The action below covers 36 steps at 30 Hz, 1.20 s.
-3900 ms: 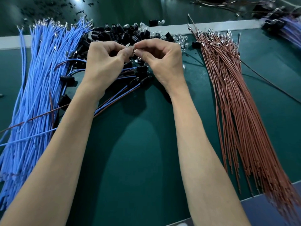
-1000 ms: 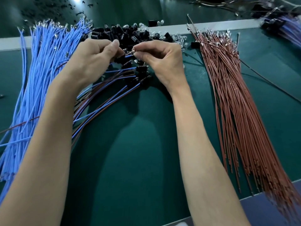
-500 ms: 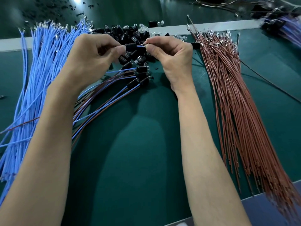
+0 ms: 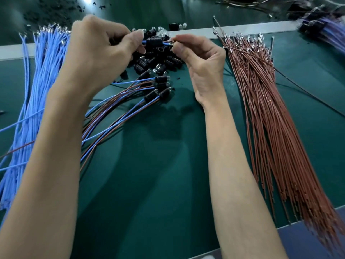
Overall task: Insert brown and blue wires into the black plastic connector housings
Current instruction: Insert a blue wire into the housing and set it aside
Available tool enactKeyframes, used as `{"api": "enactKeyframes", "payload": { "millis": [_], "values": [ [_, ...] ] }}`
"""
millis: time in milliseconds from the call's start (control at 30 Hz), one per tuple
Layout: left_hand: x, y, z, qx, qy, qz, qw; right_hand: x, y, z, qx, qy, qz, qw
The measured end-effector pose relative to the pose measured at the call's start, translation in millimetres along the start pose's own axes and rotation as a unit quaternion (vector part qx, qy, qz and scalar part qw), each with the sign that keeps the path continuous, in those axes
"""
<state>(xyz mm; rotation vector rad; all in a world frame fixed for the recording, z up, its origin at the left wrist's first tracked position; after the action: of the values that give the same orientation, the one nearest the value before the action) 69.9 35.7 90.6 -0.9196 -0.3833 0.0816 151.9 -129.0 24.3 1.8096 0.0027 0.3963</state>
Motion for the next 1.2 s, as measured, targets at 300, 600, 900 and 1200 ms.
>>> {"api": "enactKeyframes", "payload": {
  "millis": [300,600,900,1200],
  "values": [
    [1.9,1.4,-0.1,-0.017,0.017,0.034,0.999,1.7,1.4,4.1,0.016,-0.007,0.001,1.000],
    [-2.7,-27.0,13.1,0.098,-0.043,-0.113,0.988,2.5,3.2,0.7,0.066,0.011,0.013,0.998],
    [2.2,18.8,-1.5,0.142,0.077,-0.074,0.984,-0.4,-5.8,-3.6,-0.140,0.018,0.022,0.990],
    [-4.6,38.9,-40.0,-0.049,0.121,0.047,0.990,-6.2,-7.8,-3.7,-0.184,0.023,0.023,0.982]
  ]
}}
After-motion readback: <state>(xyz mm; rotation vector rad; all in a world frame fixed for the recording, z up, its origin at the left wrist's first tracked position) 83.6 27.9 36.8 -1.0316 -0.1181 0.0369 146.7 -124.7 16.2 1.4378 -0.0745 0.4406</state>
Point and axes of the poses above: each hand's wrist, its own x-axis towards the middle knuckle, its own z-axis out of the back of the hand, y = z × x, the point moved 6 cm from there along x, towards the middle knuckle, and after that the axes turned 7 degrees about -x, right-handed, at the moved point
